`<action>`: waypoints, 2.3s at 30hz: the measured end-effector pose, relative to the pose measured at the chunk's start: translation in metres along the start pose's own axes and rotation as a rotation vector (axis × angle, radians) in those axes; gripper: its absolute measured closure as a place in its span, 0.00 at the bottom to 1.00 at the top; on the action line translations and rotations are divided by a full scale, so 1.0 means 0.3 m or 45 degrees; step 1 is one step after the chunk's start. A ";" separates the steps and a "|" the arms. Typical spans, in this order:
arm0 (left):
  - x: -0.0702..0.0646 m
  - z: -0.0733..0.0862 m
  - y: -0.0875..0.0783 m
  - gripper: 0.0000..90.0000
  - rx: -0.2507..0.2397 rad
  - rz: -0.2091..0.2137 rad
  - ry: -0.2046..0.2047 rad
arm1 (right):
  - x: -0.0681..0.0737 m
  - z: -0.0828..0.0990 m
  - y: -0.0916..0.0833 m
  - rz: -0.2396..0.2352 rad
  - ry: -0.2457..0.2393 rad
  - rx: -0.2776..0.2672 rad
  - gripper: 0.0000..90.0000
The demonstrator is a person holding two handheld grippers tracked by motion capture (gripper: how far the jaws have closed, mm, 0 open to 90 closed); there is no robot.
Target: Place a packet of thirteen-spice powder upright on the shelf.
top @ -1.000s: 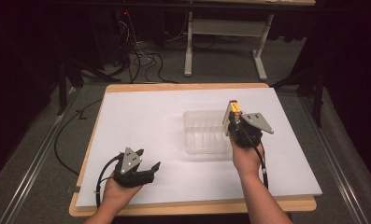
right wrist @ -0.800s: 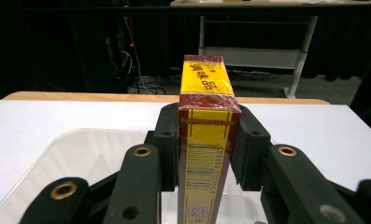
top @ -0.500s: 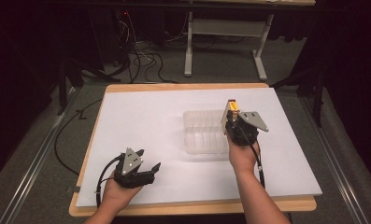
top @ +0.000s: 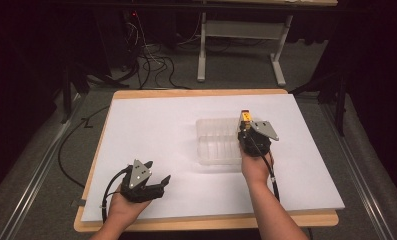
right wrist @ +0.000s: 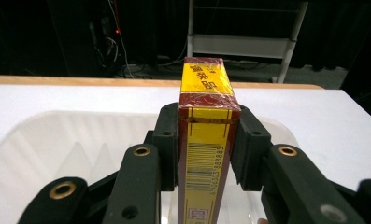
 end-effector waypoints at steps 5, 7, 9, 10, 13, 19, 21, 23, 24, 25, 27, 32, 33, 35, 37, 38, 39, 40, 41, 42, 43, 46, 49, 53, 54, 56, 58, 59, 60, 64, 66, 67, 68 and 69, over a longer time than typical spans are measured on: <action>0.000 0.001 0.000 0.29 0.001 0.010 0.002 | 0.013 0.025 0.018 0.021 -0.023 0.007 0.75; -0.001 0.004 0.003 0.29 0.005 0.027 -0.003 | 0.021 0.040 0.025 0.027 -0.037 0.017 0.75; -0.002 0.005 0.006 0.29 0.011 0.031 0.000 | 0.024 0.054 0.033 0.029 -0.046 0.032 0.75; -0.002 0.006 0.007 0.29 0.012 0.033 -0.002 | 0.026 0.060 0.036 0.028 -0.050 0.042 0.75; -0.001 0.005 0.007 0.29 0.013 0.034 -0.005 | 0.030 0.069 0.040 0.023 -0.066 0.046 0.75; 0.001 0.010 0.010 0.29 0.019 0.048 -0.026 | 0.020 0.073 0.033 -0.007 -0.065 0.074 0.72; 0.002 0.010 0.009 0.29 0.017 0.049 -0.031 | 0.013 0.073 0.029 -0.021 -0.062 0.083 0.72; 0.002 0.009 0.009 0.29 0.015 0.051 -0.034 | 0.008 0.073 0.027 -0.029 -0.065 0.089 0.71; 0.002 0.011 0.010 0.29 0.016 0.058 -0.040 | -0.002 0.073 0.023 -0.045 -0.070 0.105 0.69; 0.003 0.012 0.012 0.29 0.020 0.060 -0.045 | -0.004 0.073 0.023 -0.052 -0.065 0.110 0.68; 0.006 0.015 0.015 0.29 0.023 0.064 -0.055 | -0.009 0.073 0.021 -0.078 -0.059 0.123 0.65; 0.014 0.017 0.018 0.29 0.023 0.062 -0.069 | -0.011 0.069 0.014 -0.147 -0.059 0.142 0.57; 0.015 0.017 0.018 0.29 0.023 0.059 -0.068 | -0.011 0.068 0.013 -0.158 -0.060 0.142 0.56; 0.017 0.017 0.018 0.29 0.022 0.058 -0.068 | -0.012 0.066 0.009 -0.182 -0.061 0.143 0.54; 0.019 0.019 0.018 0.29 0.022 0.059 -0.072 | -0.011 0.064 0.006 -0.199 -0.057 0.148 0.52; 0.021 0.019 0.018 0.29 0.024 0.059 -0.071 | -0.011 0.063 0.004 -0.207 -0.055 0.150 0.51; 0.021 0.019 0.018 0.29 0.024 0.059 -0.071 | -0.011 0.063 0.004 -0.207 -0.055 0.150 0.51; 0.021 0.018 0.017 0.29 0.023 0.059 -0.072 | -0.011 0.063 0.001 -0.214 -0.055 0.153 0.50; 0.023 0.016 0.015 0.29 0.013 0.057 -0.081 | -0.011 0.060 -0.007 -0.221 -0.059 0.153 0.48; 0.023 0.016 0.015 0.29 0.013 0.057 -0.081 | -0.011 0.060 -0.007 -0.221 -0.059 0.153 0.48; 0.029 0.016 0.011 0.29 0.010 0.059 -0.089 | -0.015 0.059 -0.013 -0.232 -0.060 0.154 0.45; 0.031 0.016 0.010 0.29 0.005 0.059 -0.101 | -0.016 0.054 -0.031 -0.247 -0.054 0.151 0.36; 0.027 0.017 0.014 0.29 0.013 0.061 -0.095 | -0.018 0.052 -0.051 -0.262 -0.060 0.137 0.32; 0.018 0.016 0.019 0.29 0.023 0.064 -0.080 | -0.020 0.049 -0.093 -0.316 -0.078 0.122 0.27; 0.016 0.016 0.020 0.29 0.023 0.067 -0.081 | -0.022 0.049 -0.102 -0.327 -0.083 0.120 0.27; 0.015 0.017 0.023 0.29 0.029 0.071 -0.080 | -0.026 0.050 -0.126 -0.355 -0.096 0.110 0.25; 0.014 0.018 0.026 0.29 0.032 0.074 -0.079 | -0.034 0.054 -0.153 -0.401 -0.109 0.095 0.21; 0.014 0.017 0.026 0.29 0.031 0.073 -0.079 | -0.040 0.056 -0.168 -0.410 -0.108 0.093 0.21; 0.014 0.016 0.027 0.29 0.028 0.072 -0.081 | -0.049 0.059 -0.181 -0.424 -0.114 0.085 0.21; 0.012 0.013 0.026 0.29 0.019 0.085 -0.097 | -0.107 0.081 -0.237 -0.478 -0.105 0.057 0.22; 0.008 0.014 0.029 0.29 0.028 0.081 -0.092 | -0.141 0.098 -0.253 -0.481 -0.110 0.054 0.22; 0.008 0.013 0.031 0.29 0.027 0.078 -0.093 | -0.163 0.109 -0.260 -0.482 -0.117 0.054 0.22; 0.007 0.013 0.034 0.29 0.029 0.075 -0.095 | -0.185 0.121 -0.265 -0.486 -0.123 0.054 0.25; 0.007 0.012 0.036 0.29 0.034 0.073 -0.094 | -0.209 0.135 -0.269 -0.488 -0.133 0.058 0.27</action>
Point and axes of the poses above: each handheld gripper's, and its own axes: y roughly forward along the jaws, z roughly out of its underside, x roughly to its left, the point moved 5 cm from there along y, roughly forward along the jaws, and after that the axes turned 7 degrees about z, right-handed, at the moved point
